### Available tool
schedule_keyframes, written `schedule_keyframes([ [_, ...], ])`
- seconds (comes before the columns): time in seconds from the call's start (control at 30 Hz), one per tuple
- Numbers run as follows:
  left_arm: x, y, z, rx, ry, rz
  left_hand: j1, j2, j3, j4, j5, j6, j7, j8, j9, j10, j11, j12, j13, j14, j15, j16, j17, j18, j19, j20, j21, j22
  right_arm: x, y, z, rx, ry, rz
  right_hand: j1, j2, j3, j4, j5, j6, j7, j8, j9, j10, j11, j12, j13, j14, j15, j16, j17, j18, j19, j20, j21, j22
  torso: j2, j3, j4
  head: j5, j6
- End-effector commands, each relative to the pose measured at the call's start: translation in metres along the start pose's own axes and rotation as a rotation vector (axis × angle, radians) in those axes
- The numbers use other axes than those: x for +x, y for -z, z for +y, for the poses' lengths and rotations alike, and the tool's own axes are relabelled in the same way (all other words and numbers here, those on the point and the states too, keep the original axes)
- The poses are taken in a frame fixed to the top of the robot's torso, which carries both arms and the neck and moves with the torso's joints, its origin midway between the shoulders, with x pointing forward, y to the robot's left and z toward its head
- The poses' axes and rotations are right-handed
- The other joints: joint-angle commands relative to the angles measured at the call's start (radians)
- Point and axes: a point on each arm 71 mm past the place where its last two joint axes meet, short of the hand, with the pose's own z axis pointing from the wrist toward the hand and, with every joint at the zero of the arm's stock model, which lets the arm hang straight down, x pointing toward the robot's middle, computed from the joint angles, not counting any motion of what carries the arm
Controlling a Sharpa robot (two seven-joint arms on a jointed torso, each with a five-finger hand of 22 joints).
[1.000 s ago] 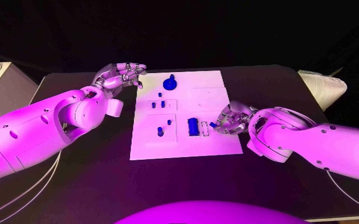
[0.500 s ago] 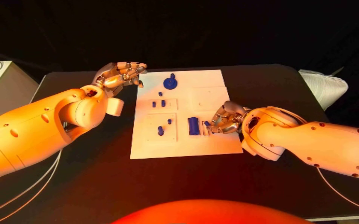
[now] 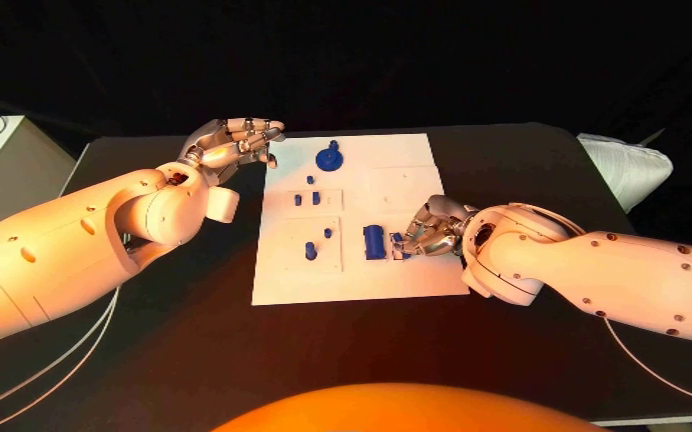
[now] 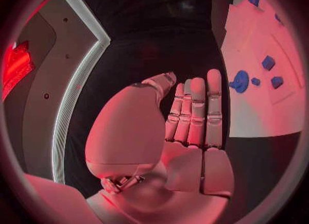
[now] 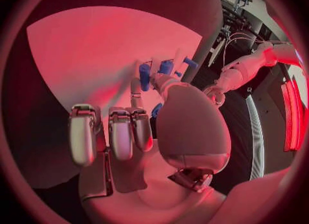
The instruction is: Assemble the parts on the task board
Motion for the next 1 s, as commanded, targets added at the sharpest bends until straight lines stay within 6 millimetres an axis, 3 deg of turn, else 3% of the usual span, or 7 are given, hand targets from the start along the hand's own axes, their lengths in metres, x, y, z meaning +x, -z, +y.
schedule_keyframes([
  [0.03, 0.0031, 0.0, -0.0006, 0.002, 0.005, 0.027, -0.001, 0.005, -0.001, 0.004, 0.003, 0.001, 0.004, 0.002, -0.001, 0.005, 0.0, -0.006, -0.002, 0.006, -0.002, -0.005, 0.001, 0.006, 0.006, 0.0, -0.004, 0.0, 0.0034, -0.0005, 0.0014, -0.009, 0.052, 0.029, -0.017, -0.002, -0.009, -0.001, -0.006, 0.0, 0.003, 0.001, -0.001, 0.103, -0.004, 0.002, 0.263, 0.104, -0.004, 0.004, 0.263, -0.007, 0.076, -0.007, -0.006, 0.224, 0.0, 0.0003, -0.0003, 0.002, -0.002],
  [0.63, 0.0032, 0.0006, -0.0006, -0.003, 0.005, 0.032, -0.004, 0.006, -0.001, 0.007, 0.003, 0.001, 0.004, 0.002, -0.001, 0.005, 0.001, -0.007, -0.002, 0.007, -0.001, -0.005, 0.001, 0.006, 0.006, 0.0, -0.005, 0.0, 0.0029, -0.0043, 0.0063, -0.022, 0.063, -0.005, -0.041, 0.001, -0.019, 0.001, -0.011, 0.0, 0.004, 0.001, 0.0, 0.103, -0.003, 0.002, 0.263, 0.104, -0.003, 0.004, 0.263, -0.006, 0.075, -0.006, -0.011, 0.223, 0.001, 0.0004, -0.0002, 0.004, -0.002],
  [0.77, 0.003, 0.0008, -0.0008, -0.003, 0.004, 0.031, -0.005, 0.007, -0.002, 0.008, 0.003, 0.001, 0.004, 0.002, -0.001, 0.004, 0.001, -0.007, -0.002, 0.007, -0.001, -0.005, 0.001, 0.006, 0.006, 0.0, -0.005, -0.001, 0.0021, -0.0054, 0.0061, -0.021, 0.059, -0.015, -0.097, 0.018, -0.033, 0.002, -0.013, 0.001, 0.005, 0.0, -0.001, 0.103, -0.002, 0.002, 0.263, 0.104, -0.002, 0.004, 0.263, -0.006, 0.075, -0.006, -0.011, 0.224, 0.001, 0.0003, -0.0009, 0.004, -0.001],
  [0.87, 0.003, 0.0009, -0.0008, -0.003, 0.004, 0.031, -0.005, 0.007, -0.002, 0.008, 0.003, 0.001, 0.004, 0.002, -0.001, 0.004, 0.001, -0.007, -0.002, 0.007, -0.001, -0.005, 0.001, 0.006, 0.006, 0.0, -0.005, -0.001, 0.0021, -0.0057, 0.0066, -0.023, 0.056, -0.018, -0.125, 0.017, -0.046, 0.002, -0.016, 0.001, 0.005, -0.001, -0.001, 0.103, -0.002, 0.002, 0.263, 0.104, -0.002, 0.004, 0.263, -0.006, 0.075, -0.005, -0.013, 0.223, 0.002, 0.0008, -0.0005, 0.004, -0.002],
  [0.93, 0.003, 0.0009, -0.0008, -0.004, 0.004, 0.031, -0.005, 0.007, -0.002, 0.008, 0.003, 0.001, 0.004, 0.002, -0.001, 0.004, 0.001, -0.007, -0.002, 0.007, -0.001, -0.005, 0.001, 0.006, 0.006, 0.0, -0.005, -0.001, 0.0025, -0.0057, 0.0071, -0.024, 0.053, -0.019, -0.152, 0.013, -0.065, 0.001, 0.028, 0.002, 0.004, 0.001, 0.001, 0.103, -0.003, 0.002, 0.263, 0.104, -0.003, 0.004, 0.263, -0.006, 0.075, -0.006, -0.012, 0.224, 0.001, 0.0008, -0.0003, 0.004, -0.001],
  [1.0, 0.0029, 0.0009, -0.0008, -0.004, 0.004, 0.031, -0.006, 0.007, -0.002, 0.009, 0.003, 0.0, 0.004, 0.002, -0.002, 0.004, 0.001, -0.007, -0.002, 0.007, -0.001, -0.005, 0.002, 0.006, 0.006, 0.0, -0.005, -0.001, 0.0031, -0.0054, 0.0078, -0.027, 0.051, -0.017, -0.171, 0.013, -0.079, 0.002, 0.028, 0.003, 0.004, 0.002, 0.002, 0.103, -0.003, 0.002, 0.263, 0.104, -0.003, 0.004, 0.263, -0.006, 0.075, -0.006, -0.013, 0.224, 0.001, 0.0008, -0.0003, 0.003, -0.001],
])
